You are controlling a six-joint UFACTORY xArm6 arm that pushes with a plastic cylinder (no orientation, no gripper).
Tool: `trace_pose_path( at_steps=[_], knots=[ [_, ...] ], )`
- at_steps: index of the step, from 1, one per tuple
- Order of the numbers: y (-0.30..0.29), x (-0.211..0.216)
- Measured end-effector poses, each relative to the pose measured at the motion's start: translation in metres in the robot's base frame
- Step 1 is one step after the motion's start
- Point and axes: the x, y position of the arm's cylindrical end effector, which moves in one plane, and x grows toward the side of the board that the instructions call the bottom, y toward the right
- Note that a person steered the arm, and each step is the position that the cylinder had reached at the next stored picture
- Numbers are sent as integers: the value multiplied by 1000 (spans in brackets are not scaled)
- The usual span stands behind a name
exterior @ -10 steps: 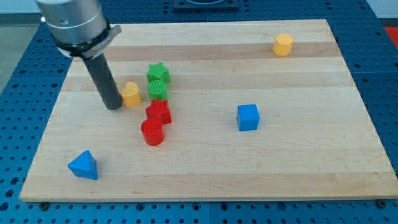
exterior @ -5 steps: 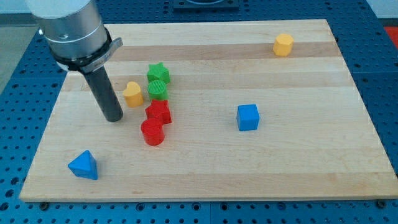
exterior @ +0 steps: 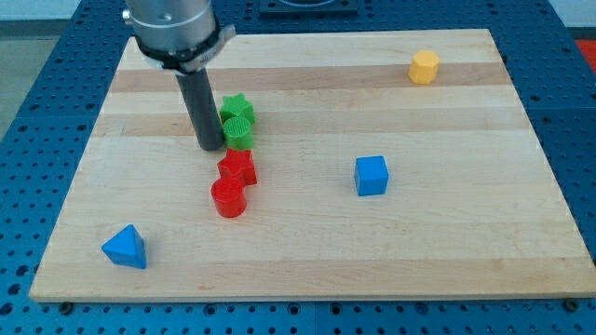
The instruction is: Place the yellow heart to the top right of the blue cube
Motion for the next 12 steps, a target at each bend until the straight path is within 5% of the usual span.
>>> trace_pose_path(
  at_steps=[2, 9, 12],
  knots=[
    [-29, -51],
    [-79, -89],
    [44, -89]
  ],
)
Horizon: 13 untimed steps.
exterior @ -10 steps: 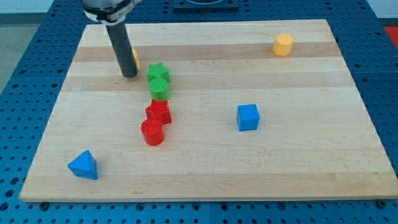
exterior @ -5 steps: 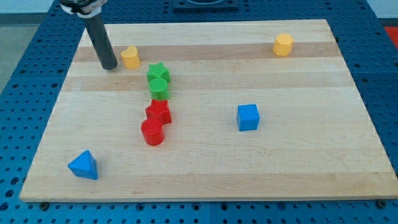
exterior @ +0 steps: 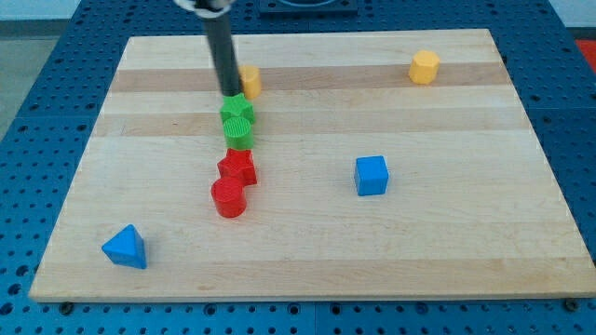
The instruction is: Place the yellow heart to the top right of the blue cube
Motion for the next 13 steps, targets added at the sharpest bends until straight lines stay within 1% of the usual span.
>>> trace_pose_path(
  at_steps=[2, 3, 4, 5, 7, 9, 10, 11, 12, 13],
  knots=[
    [118, 0],
    [131, 4],
    [125, 17],
    [107, 21],
    [62, 21],
    [30, 17],
    [17, 3],
    [17, -38],
    [17, -39],
    [36, -39]
  ],
)
